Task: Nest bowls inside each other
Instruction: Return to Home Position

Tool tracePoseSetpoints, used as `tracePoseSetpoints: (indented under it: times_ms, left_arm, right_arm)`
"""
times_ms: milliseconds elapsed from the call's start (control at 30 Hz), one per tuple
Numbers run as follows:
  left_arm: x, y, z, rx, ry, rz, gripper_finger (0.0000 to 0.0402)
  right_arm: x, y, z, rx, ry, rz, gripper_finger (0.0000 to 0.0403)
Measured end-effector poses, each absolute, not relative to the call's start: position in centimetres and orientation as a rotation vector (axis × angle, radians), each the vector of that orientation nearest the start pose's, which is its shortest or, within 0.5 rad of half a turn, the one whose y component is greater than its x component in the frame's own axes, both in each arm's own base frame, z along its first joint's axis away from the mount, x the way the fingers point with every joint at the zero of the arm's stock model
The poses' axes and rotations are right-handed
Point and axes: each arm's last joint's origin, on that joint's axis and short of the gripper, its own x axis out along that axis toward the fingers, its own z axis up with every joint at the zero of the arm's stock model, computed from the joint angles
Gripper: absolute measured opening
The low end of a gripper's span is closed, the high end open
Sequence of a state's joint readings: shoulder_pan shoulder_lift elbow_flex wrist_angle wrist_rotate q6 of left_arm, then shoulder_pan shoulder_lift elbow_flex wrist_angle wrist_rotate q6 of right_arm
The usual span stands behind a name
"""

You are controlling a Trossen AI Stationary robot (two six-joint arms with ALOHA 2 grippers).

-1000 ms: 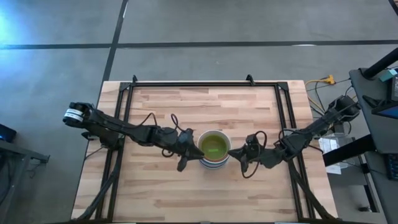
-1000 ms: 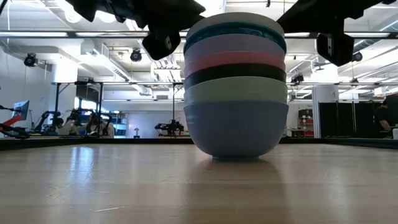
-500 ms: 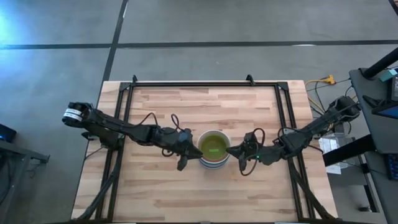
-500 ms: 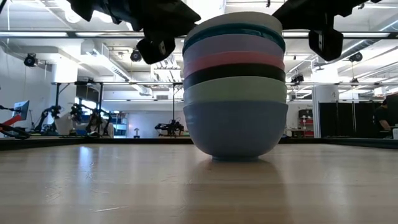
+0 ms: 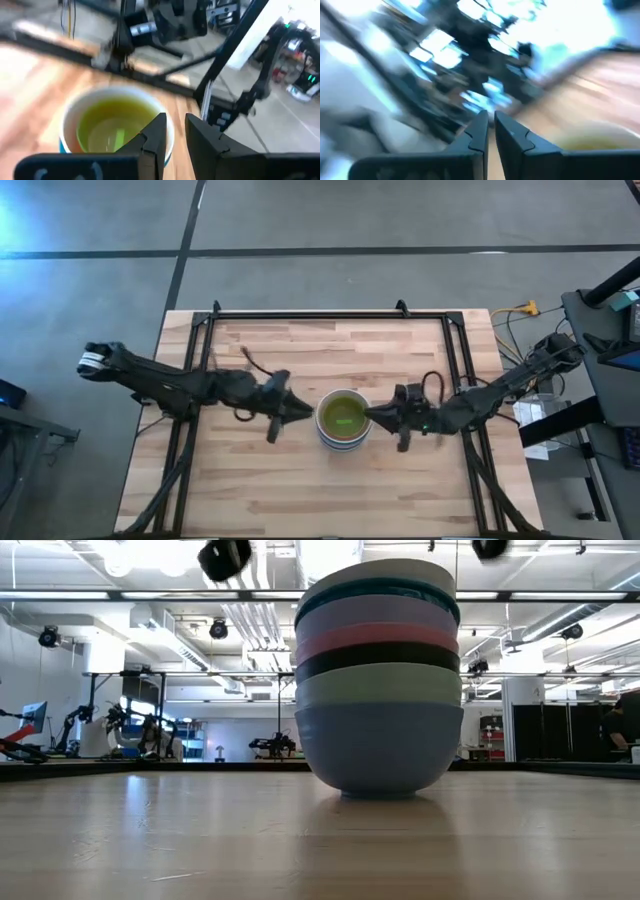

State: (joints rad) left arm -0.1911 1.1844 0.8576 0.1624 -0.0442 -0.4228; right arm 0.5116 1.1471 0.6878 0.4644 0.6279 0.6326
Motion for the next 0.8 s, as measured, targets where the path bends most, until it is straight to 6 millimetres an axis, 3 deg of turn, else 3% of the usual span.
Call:
tracePoseSetpoints:
  times_ms: [133,200,333,433,533,633,800]
  left_arm:
    - [24.4,-4.4,34.0,-0.392,0.012,-0.125,0.0056]
    - [23.8,-4.0,35.1,-0.370,-0.072,-0.135,0.0056]
    - [22.8,-2.8,36.6,-0.345,-0.172,-0.108,0.0056]
    - [21.3,-1.9,37.6,-0.322,-0.225,-0.080,0.0056]
    - [19.2,-1.3,38.8,-0.287,-0.286,-0.060,0.0056]
    - [16.5,-0.7,39.7,-0.252,-0.310,0.001,0.0056]
    - [11.5,-0.1,40.7,-0.229,-0.371,0.116,0.0056]
  right_arm:
    - [22.9,9.0,32.7,0.673,-0.394,0.244,0.0026]
    - [23.3,7.6,34.0,0.642,-0.518,0.340,0.0026]
    - [24.4,3.9,34.7,0.525,-0.548,0.268,0.0026]
    - [24.0,0.4,35.8,0.445,-0.621,0.213,0.0026]
    - [22.2,-2.6,37.2,0.353,-0.706,0.149,0.0026]
    - [19.1,-4.5,38.8,0.257,-0.788,0.067,0.0026]
    - [13.0,-4.9,40.4,0.149,-0.749,-0.050,0.0026]
